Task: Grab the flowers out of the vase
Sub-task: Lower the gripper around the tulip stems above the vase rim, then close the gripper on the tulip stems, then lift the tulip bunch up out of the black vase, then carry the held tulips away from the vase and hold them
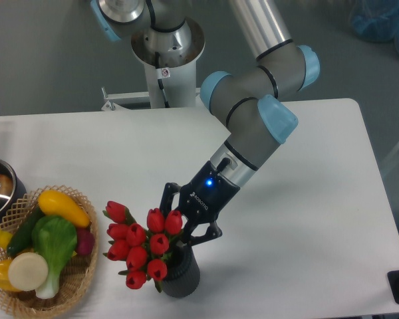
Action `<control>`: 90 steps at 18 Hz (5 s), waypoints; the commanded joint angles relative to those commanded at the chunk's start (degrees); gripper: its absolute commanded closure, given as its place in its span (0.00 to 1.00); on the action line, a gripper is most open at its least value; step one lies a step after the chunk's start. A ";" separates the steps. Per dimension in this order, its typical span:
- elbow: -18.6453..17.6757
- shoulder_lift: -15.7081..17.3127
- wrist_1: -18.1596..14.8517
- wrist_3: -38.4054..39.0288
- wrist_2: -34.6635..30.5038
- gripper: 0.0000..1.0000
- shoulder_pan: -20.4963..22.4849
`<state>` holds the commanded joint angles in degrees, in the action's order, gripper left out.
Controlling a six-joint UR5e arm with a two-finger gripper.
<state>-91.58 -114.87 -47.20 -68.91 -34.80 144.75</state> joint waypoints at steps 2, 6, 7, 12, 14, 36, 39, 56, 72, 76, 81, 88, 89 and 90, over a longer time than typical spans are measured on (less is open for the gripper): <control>0.00 0.09 0.00 0.00 0.44 0.84 0.44; 0.00 0.53 0.00 0.00 0.70 0.84 1.23; 0.00 0.70 0.00 0.00 1.05 0.84 1.41; -0.52 1.14 -0.09 2.89 3.51 0.84 2.11; -0.61 1.75 -0.09 3.69 4.65 0.84 2.20; 3.07 5.63 -0.09 15.46 14.33 0.82 6.59; 4.22 5.54 -0.09 16.61 14.33 0.82 6.68; 7.74 5.54 -0.17 21.71 18.80 0.81 10.54; 8.18 7.12 -0.35 20.57 7.21 0.82 18.54; 7.74 6.77 -0.18 20.39 7.47 0.82 20.83; 7.38 6.59 -0.44 20.39 7.21 0.85 23.64; 7.65 6.77 -0.61 19.86 0.01 0.86 23.29; 7.39 6.85 -0.62 20.30 -1.48 0.85 23.12; 7.30 7.12 -0.79 20.48 -3.41 0.85 22.59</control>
<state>-84.29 -107.76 -47.99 -48.43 -38.21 167.35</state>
